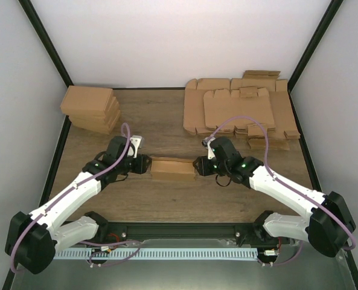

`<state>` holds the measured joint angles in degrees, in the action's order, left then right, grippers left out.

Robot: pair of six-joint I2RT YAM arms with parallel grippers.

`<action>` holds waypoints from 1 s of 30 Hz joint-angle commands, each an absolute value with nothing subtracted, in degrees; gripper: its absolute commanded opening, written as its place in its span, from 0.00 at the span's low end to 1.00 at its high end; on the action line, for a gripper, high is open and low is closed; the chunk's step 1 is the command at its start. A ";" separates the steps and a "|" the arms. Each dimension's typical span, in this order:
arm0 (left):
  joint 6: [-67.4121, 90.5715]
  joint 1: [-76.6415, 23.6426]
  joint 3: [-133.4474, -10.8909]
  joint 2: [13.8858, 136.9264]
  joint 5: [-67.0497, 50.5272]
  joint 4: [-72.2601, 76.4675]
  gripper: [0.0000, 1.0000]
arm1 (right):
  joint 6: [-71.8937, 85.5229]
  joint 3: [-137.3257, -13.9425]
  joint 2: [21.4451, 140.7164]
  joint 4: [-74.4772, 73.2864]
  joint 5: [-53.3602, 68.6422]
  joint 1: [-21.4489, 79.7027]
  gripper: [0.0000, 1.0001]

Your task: Fold the paper box

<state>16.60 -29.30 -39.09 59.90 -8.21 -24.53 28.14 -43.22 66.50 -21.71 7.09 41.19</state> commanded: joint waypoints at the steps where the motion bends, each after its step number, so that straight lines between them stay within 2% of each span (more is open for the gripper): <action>1: 17.98 -29.62 -38.16 59.19 -8.92 -23.03 0.46 | 28.30 -45.35 66.93 -21.31 7.54 41.40 0.39; 15: 18.02 -29.71 -38.64 59.56 -8.22 -23.90 0.38 | 29.16 -47.88 69.65 -24.90 4.12 44.21 0.38; 19: 18.29 -29.71 -39.04 60.08 -9.02 -24.51 0.34 | 30.15 -48.91 70.35 -25.98 1.67 44.86 0.32; 21: 18.74 -29.71 -39.22 60.21 -9.14 -25.13 0.36 | 30.45 -49.63 70.73 -26.55 0.96 45.06 0.31; 23: 19.21 -29.66 -39.29 60.52 -8.87 -25.66 0.48 | 30.72 -50.29 71.29 -26.96 0.65 45.38 0.31; 24: 19.27 -29.70 -39.36 60.90 -8.57 -25.86 0.50 | 30.78 -50.40 71.53 -27.02 0.55 45.43 0.30; 27: 19.02 -29.71 -39.65 62.85 -7.56 -26.27 0.50 | 31.30 -50.83 72.28 -27.59 0.10 45.53 0.23; 30: 18.73 -29.71 -40.18 64.64 -7.23 -26.01 0.45 | 32.21 -51.27 72.79 -28.26 -0.01 45.53 0.20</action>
<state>19.03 -29.56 -38.61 62.83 -7.81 -25.50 30.35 -48.38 71.99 -26.13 1.65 45.10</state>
